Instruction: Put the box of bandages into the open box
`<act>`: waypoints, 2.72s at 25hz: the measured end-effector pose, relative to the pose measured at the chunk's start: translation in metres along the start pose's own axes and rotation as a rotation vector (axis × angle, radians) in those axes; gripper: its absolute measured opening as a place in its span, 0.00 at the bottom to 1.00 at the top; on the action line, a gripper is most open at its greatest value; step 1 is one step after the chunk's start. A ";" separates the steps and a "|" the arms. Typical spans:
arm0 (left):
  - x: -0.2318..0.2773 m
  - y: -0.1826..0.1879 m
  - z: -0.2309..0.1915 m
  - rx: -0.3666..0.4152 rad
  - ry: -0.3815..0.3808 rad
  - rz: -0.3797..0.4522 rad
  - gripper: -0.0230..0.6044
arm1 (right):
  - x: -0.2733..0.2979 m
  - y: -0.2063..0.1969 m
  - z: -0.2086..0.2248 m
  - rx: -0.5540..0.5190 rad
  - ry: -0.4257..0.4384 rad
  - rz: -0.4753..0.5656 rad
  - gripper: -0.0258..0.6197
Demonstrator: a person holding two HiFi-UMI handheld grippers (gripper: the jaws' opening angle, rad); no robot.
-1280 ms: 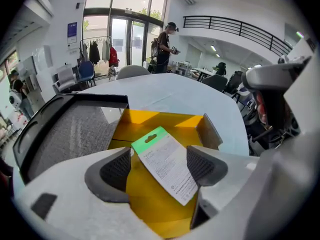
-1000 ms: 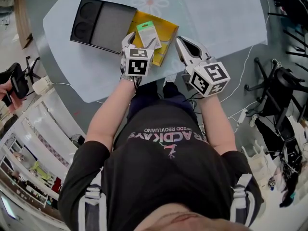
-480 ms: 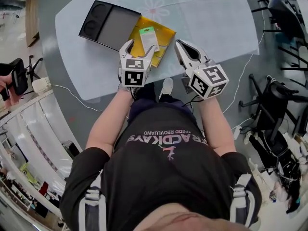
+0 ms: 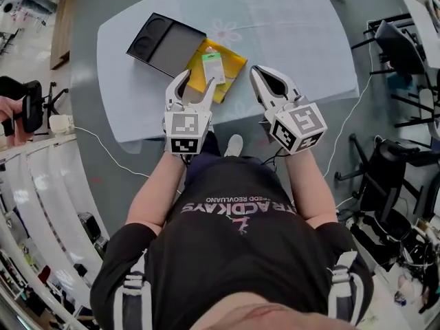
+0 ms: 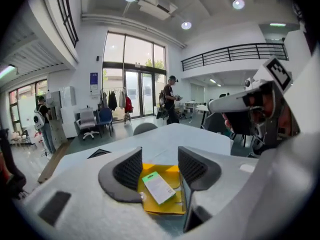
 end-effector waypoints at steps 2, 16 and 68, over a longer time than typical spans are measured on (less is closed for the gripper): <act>-0.017 0.016 0.008 0.012 0.010 0.078 0.29 | -0.010 0.009 -0.004 -0.030 0.009 0.019 0.06; -0.086 0.059 0.036 -0.070 -0.094 0.218 0.06 | -0.035 0.063 -0.034 -0.070 0.071 0.136 0.06; -0.156 0.045 -0.019 -0.102 -0.338 0.196 0.06 | -0.017 0.060 -0.149 -0.062 -0.090 0.077 0.06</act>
Point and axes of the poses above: the fingertips, and each gripper's own axes: x forward along the fingers, z to its right, y out of its top, the point moved 2 cm from there along -x, backward along the fingers, and after that the axes turned 14 degrees about -x, right-handed, at the moved point
